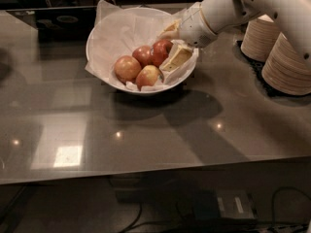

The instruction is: Pick apple from white bowl

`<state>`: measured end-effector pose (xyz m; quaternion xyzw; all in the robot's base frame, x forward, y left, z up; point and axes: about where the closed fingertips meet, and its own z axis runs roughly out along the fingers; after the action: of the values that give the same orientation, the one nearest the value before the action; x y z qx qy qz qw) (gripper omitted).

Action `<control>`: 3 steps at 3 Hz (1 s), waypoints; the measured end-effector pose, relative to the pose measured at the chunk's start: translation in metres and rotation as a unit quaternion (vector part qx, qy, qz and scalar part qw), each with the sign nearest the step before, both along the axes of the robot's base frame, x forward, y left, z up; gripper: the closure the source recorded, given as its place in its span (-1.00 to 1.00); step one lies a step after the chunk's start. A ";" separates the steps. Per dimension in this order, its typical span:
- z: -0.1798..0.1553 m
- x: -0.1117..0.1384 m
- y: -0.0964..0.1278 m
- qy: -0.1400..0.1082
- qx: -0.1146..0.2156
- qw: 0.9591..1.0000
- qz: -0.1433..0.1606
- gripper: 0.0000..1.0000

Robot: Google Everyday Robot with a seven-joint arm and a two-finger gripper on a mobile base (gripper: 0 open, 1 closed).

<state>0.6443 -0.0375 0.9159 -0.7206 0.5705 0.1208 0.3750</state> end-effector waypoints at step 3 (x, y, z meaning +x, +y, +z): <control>0.067 -0.027 0.008 0.011 0.135 0.990 0.044 1.00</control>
Offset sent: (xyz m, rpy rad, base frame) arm -0.0252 0.0112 0.0818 0.3083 0.0208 0.1076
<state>0.6175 -0.0292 0.9826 -0.6862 0.5209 0.2212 0.4570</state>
